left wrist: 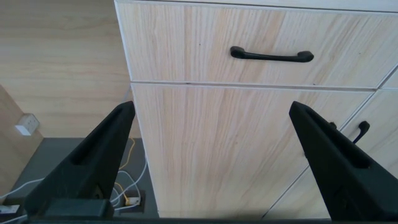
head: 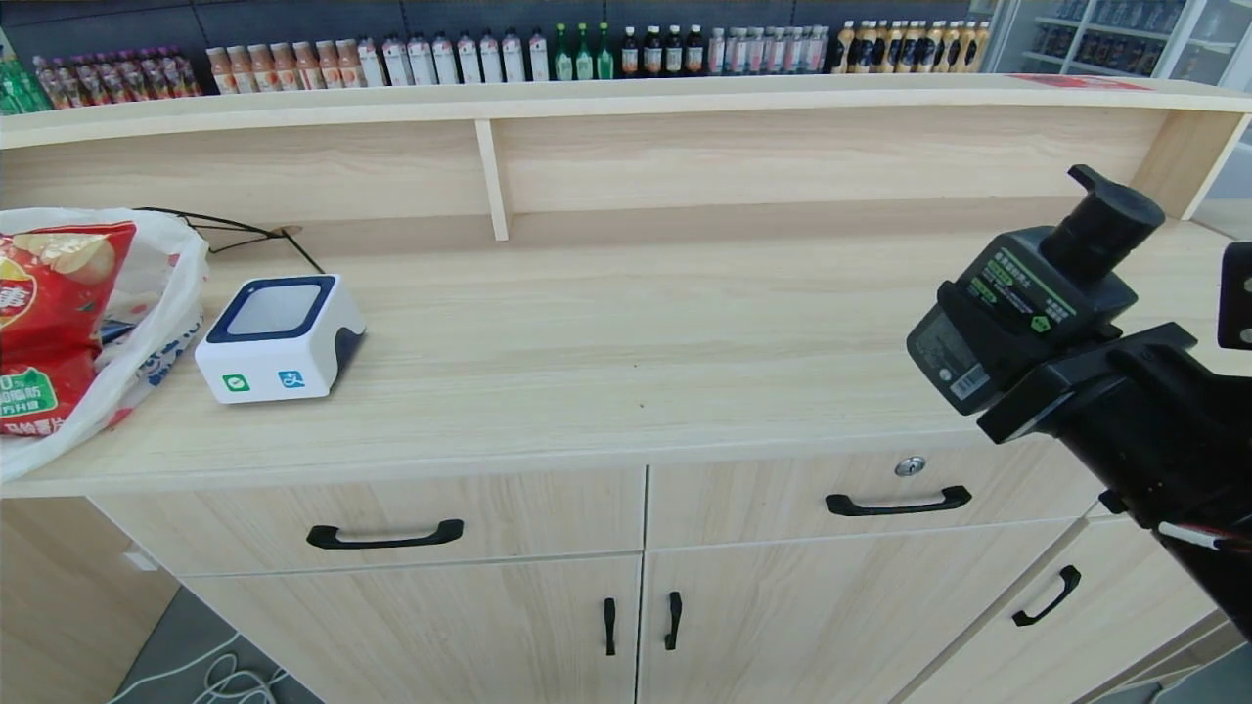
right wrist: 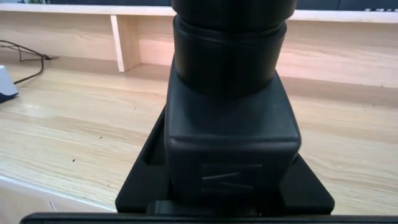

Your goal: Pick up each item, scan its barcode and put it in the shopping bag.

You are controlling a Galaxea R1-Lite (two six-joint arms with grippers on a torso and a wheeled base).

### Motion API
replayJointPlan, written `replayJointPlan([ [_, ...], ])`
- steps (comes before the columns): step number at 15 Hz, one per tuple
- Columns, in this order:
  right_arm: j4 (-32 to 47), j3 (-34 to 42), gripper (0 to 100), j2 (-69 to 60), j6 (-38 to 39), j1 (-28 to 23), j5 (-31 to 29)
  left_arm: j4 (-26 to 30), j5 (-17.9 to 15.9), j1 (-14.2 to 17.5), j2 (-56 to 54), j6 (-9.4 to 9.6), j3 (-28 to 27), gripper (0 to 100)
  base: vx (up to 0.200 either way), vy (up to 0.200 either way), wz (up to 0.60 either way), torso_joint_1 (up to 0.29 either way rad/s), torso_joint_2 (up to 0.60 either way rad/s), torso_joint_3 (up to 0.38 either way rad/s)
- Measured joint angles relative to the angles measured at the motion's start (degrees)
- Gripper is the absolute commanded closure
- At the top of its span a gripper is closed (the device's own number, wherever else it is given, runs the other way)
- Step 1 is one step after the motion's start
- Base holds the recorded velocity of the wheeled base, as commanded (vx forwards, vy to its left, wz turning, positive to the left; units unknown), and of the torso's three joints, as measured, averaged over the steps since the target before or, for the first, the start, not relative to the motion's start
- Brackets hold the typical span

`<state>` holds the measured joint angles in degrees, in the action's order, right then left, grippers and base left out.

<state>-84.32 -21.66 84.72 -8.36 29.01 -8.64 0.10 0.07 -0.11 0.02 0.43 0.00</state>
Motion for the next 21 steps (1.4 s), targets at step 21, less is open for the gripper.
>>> replayJointPlan([
  [21, -3.6, 0.5, 100, 4.4, -1.7, 1.9, -9.0, 0.1, 0.0, 0.0, 0.0, -0.89, 0.0, 0, 0.000, 0.200, 0.00, 0.004, 0.00, 0.001],
])
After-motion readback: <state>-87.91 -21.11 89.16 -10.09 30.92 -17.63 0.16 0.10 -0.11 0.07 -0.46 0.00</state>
